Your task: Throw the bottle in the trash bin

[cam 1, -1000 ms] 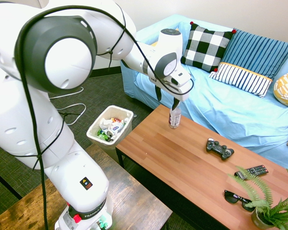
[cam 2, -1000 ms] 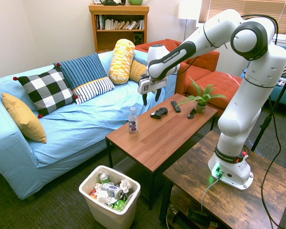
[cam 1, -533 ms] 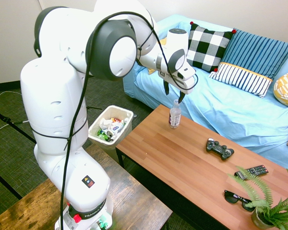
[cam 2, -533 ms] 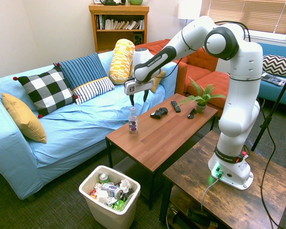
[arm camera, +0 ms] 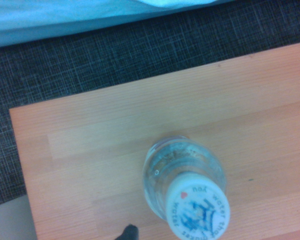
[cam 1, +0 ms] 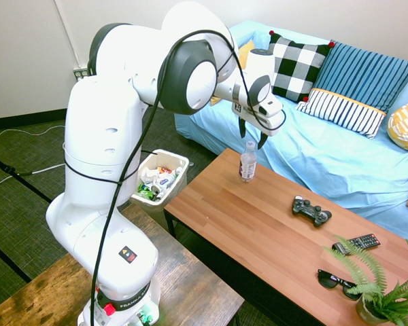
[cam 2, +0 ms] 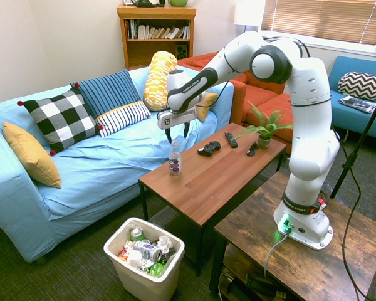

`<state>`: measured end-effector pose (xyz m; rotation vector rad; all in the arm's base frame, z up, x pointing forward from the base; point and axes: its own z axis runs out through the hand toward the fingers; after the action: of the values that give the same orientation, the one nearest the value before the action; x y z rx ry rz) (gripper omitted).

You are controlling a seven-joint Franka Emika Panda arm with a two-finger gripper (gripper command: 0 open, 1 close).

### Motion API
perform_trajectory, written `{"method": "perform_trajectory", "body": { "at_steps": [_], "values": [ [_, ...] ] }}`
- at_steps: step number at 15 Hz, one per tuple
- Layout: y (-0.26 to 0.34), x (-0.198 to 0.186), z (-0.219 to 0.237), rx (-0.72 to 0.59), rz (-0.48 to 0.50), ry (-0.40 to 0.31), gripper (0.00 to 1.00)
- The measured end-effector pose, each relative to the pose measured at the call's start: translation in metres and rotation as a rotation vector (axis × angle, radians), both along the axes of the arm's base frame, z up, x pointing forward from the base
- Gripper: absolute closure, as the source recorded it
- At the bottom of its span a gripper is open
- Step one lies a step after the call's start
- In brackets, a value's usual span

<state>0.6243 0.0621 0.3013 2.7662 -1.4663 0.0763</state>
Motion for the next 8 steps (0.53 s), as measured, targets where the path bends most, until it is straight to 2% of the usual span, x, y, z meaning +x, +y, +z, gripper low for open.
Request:
{"method": "perform_trajectory", "body": {
  "at_steps": [4, 5, 8],
  "values": [
    [0.004, 0.003, -0.02, -0.006, 0.002, 0.029, 0.0],
    [0.004, 0.003, -0.024, -0.009, 0.001, 0.036, 1.0],
    [0.004, 0.006, -0.029, -0.012, 0.002, 0.039, 1.0]
  ]
}}
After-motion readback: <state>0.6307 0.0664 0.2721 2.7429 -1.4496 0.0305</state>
